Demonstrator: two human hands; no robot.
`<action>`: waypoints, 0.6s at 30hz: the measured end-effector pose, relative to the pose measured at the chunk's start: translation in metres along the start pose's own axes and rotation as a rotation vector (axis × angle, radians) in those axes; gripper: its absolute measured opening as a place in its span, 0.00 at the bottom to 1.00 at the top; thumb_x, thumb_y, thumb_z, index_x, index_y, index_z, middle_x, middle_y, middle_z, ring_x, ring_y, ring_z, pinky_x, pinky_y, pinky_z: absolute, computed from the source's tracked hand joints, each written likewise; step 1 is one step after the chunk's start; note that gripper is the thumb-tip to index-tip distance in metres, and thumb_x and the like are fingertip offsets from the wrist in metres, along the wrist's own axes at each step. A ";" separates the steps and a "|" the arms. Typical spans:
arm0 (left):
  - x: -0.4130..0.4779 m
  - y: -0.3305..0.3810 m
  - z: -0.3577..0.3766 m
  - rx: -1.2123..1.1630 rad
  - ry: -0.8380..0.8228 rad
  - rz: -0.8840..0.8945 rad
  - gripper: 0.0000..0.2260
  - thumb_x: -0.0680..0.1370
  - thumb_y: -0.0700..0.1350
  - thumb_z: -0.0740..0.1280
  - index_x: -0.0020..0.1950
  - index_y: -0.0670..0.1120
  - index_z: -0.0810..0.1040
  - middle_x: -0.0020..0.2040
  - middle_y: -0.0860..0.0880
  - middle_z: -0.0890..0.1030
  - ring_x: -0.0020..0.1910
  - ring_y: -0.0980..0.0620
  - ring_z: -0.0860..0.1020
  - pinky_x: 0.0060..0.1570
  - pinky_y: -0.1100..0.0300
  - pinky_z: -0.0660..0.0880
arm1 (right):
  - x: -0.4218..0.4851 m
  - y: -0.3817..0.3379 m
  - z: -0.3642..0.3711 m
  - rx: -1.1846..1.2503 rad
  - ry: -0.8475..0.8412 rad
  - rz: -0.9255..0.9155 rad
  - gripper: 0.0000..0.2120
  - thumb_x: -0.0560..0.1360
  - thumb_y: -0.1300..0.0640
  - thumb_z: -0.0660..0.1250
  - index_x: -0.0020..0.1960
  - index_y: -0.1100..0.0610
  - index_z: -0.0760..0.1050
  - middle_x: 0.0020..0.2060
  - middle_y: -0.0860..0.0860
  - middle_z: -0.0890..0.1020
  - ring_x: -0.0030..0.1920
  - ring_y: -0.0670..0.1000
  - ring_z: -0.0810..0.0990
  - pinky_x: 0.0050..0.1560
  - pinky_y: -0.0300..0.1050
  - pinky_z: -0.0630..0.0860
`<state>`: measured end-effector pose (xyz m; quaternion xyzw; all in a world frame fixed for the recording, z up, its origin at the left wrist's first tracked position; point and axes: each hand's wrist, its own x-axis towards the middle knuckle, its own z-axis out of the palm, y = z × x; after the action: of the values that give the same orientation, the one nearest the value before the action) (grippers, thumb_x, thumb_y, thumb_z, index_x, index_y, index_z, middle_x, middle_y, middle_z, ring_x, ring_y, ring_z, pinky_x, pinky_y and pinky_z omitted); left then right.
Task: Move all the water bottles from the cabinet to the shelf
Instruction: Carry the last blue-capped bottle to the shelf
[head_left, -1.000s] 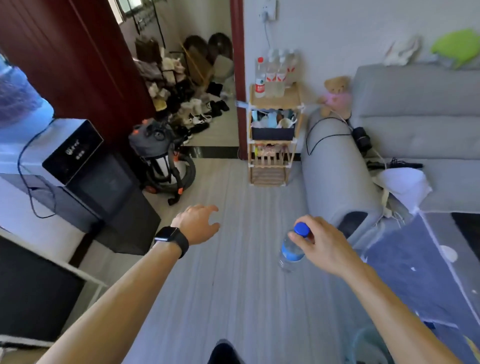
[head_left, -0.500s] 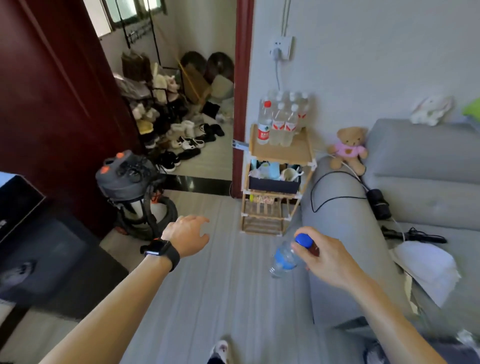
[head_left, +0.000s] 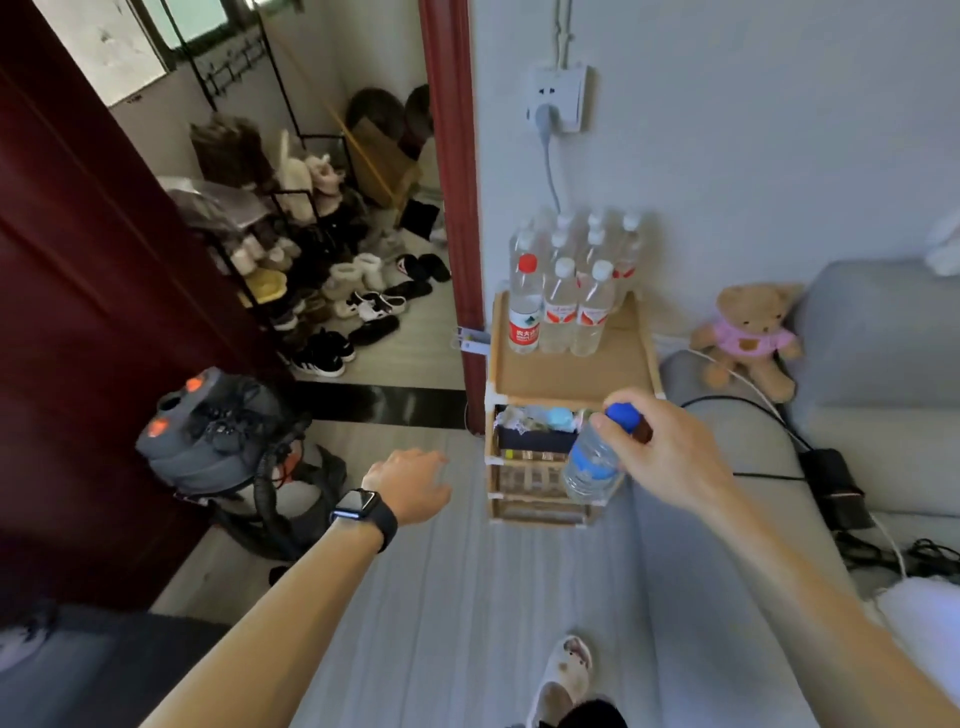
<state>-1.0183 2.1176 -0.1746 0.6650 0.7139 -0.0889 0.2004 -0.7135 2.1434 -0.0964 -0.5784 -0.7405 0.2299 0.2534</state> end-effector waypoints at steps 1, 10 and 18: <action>0.017 0.003 0.001 -0.005 -0.007 -0.018 0.22 0.78 0.56 0.61 0.72 0.55 0.68 0.67 0.49 0.75 0.64 0.46 0.74 0.62 0.50 0.73 | 0.020 0.006 0.001 0.008 -0.022 0.000 0.09 0.75 0.39 0.65 0.46 0.44 0.73 0.36 0.40 0.80 0.36 0.41 0.80 0.38 0.37 0.71; 0.161 0.023 -0.002 -0.169 -0.070 -0.019 0.27 0.76 0.56 0.63 0.75 0.57 0.62 0.74 0.51 0.66 0.70 0.47 0.68 0.65 0.49 0.69 | 0.169 0.029 0.037 0.040 -0.041 0.007 0.12 0.74 0.35 0.63 0.45 0.43 0.72 0.34 0.44 0.78 0.38 0.43 0.76 0.37 0.38 0.70; 0.254 0.024 0.015 -0.115 -0.207 0.206 0.33 0.79 0.55 0.61 0.80 0.49 0.51 0.81 0.48 0.48 0.79 0.46 0.51 0.75 0.43 0.55 | 0.244 0.020 0.089 0.100 -0.050 0.068 0.11 0.72 0.35 0.66 0.47 0.40 0.71 0.40 0.37 0.78 0.41 0.40 0.75 0.38 0.32 0.69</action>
<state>-1.0016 2.3465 -0.2872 0.7095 0.6213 -0.0951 0.3187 -0.8051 2.3807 -0.1503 -0.5840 -0.7141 0.2895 0.2554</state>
